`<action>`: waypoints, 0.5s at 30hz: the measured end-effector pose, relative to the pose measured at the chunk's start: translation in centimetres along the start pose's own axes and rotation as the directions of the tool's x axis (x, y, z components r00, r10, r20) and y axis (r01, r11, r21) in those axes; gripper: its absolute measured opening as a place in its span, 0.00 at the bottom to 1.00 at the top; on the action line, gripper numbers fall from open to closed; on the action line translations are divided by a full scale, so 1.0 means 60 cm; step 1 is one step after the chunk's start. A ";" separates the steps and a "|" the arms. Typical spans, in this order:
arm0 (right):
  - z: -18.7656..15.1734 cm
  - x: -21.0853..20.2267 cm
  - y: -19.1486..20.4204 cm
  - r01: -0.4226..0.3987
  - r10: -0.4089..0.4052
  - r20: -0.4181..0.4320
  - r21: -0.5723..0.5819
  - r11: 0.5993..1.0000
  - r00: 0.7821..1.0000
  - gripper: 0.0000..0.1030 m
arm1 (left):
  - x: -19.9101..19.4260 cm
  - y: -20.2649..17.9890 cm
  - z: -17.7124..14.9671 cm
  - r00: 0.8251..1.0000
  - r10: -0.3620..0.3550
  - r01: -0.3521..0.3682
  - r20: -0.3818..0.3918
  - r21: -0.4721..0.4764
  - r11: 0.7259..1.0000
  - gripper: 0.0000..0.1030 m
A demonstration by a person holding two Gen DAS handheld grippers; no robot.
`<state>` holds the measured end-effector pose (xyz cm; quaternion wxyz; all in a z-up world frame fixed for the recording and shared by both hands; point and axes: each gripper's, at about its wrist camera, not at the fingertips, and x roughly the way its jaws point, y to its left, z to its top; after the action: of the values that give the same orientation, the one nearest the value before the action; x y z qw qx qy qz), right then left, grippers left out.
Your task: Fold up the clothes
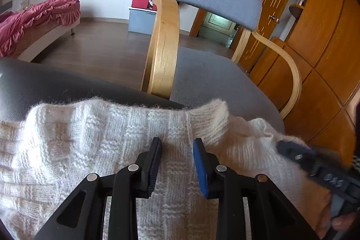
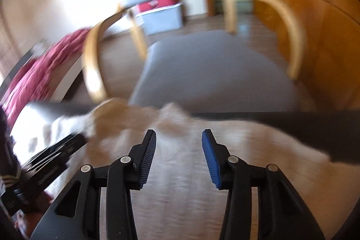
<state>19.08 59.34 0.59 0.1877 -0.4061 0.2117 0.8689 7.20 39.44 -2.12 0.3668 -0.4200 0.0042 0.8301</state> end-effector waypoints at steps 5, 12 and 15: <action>0.018 0.046 -0.017 0.070 -0.070 0.035 0.008 0.998 0.997 0.24 | -0.006 0.021 0.001 1.000 -0.030 0.030 0.011 -0.051 0.998 0.28; 0.024 0.007 0.099 -0.139 0.150 0.094 -0.111 0.984 0.984 0.25 | -0.054 0.070 -0.001 0.989 0.074 -0.045 0.128 -0.221 0.974 0.28; 0.027 0.032 0.149 -0.232 0.240 0.036 -0.158 0.960 0.970 0.25 | -0.083 0.123 -0.006 0.970 0.150 -0.069 0.191 -0.375 0.924 0.28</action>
<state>12.46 52.95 1.98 0.0569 -0.3673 0.1864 0.9095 4.81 30.91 -1.06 0.2332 -0.3871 -0.1666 0.8764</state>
